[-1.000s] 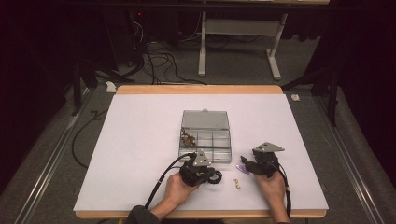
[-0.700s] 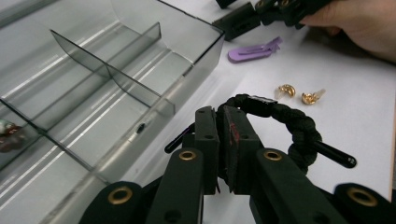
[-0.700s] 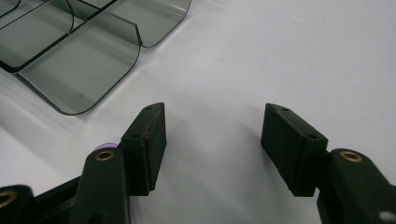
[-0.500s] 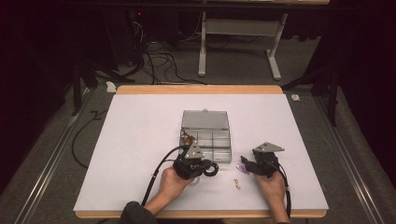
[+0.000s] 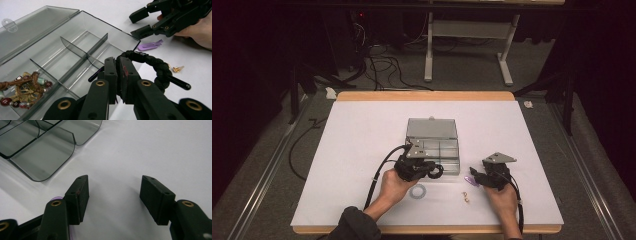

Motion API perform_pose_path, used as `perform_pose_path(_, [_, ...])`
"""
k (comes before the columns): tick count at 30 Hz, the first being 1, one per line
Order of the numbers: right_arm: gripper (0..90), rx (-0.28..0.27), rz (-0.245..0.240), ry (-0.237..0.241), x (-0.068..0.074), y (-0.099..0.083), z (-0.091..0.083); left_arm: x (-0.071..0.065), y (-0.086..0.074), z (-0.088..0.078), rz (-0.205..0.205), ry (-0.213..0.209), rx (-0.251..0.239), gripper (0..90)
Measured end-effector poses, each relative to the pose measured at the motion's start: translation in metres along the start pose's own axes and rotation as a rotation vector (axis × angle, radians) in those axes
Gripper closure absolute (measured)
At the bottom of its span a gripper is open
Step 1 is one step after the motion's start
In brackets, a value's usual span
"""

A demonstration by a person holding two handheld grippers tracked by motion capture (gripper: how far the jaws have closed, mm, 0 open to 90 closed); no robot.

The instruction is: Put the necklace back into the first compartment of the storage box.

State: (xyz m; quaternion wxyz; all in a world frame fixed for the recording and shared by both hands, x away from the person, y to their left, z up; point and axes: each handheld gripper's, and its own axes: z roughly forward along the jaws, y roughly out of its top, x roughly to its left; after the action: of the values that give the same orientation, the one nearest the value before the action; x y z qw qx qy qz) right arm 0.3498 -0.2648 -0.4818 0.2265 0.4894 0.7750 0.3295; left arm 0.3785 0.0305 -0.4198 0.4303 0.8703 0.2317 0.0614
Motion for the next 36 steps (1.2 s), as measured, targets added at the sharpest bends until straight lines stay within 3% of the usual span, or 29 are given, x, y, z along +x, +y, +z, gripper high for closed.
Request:
perform_pose_path(7, [41.2, -0.001, 0.000, 0.001, 0.000, 0.000, 0.000, 0.011, 0.003, 0.001, -0.028, -0.020, -0.002, 85.2])
perform_pose_path(16, [41.1, -0.001, 0.000, 0.002, 0.000, 0.000, 0.000, 0.023, 0.011, -0.003, -0.035, -0.002, -0.013, 85.2])
perform_pose_path(22, [41.1, -0.001, 0.001, 0.003, -0.001, 0.000, 0.000, 0.033, 0.014, -0.001, -0.064, -0.007, -0.018, 85.2])
perform_pose_path(30, [41.0, 0.000, 0.004, 0.003, -0.001, 0.000, 0.000, 0.044, 0.019, 0.000, -0.078, 0.028, -0.035, 85.2])
perform_pose_path(36, [41.0, 0.000, 0.004, 0.004, -0.001, 0.000, 0.000, 0.051, 0.018, 0.006, -0.089, 0.050, -0.009, 85.0])
